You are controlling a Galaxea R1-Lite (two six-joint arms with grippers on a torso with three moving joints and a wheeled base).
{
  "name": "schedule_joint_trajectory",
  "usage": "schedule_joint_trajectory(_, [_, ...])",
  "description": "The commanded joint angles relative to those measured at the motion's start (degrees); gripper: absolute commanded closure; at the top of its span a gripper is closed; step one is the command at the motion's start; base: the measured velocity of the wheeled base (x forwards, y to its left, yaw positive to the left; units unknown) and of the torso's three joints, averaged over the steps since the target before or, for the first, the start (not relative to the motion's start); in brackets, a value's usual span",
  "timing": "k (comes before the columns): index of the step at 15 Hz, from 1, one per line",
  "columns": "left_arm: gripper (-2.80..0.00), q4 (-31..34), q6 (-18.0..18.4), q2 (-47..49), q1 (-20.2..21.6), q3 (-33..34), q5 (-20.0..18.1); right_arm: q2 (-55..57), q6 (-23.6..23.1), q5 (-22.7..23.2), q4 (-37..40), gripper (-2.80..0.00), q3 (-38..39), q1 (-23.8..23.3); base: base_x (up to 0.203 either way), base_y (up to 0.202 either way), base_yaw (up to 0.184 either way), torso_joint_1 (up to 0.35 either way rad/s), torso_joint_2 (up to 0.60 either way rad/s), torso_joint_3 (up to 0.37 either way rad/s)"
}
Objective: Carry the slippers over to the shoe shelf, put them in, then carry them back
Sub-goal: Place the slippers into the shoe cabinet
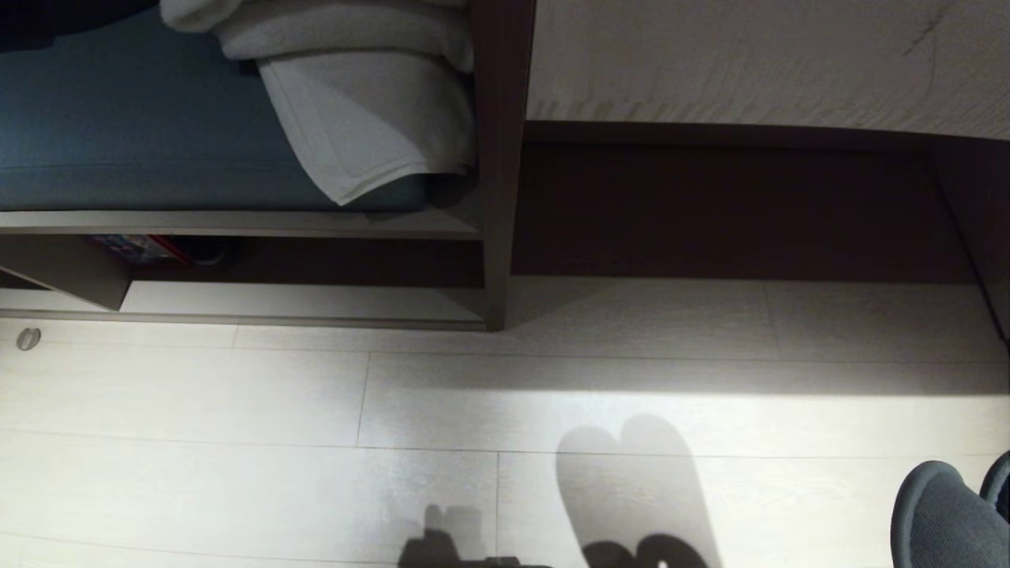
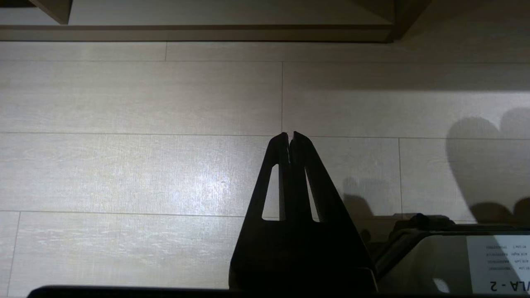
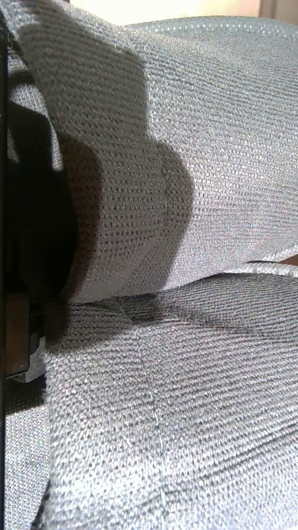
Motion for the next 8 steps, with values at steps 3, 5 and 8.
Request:
schedule_joint_trajectory(3, [0.0, 0.0, 0.0, 0.0, 0.0, 0.0, 0.0, 0.1, 0.0, 0.1, -0.1, 0.0, 0.1, 0.0, 0.0, 0.0, 0.0, 0.003, 0.0, 0.202])
schedule_joint_trajectory(5, [0.0, 0.0, 0.0, 0.0, 0.0, 0.0, 0.0, 0.1, 0.0, 0.0, -0.1, 0.0, 0.0, 0.0, 0.0, 0.0, 0.0, 0.0, 0.0, 0.205])
schedule_joint_trajectory(8, [0.0, 0.0, -0.1, 0.0, 0.0, 0.0, 0.0, 0.2, 0.0, 0.1, -0.1, 0.0, 0.1, 0.0, 0.0, 0.0, 0.0, -0.001, 0.0, 0.192])
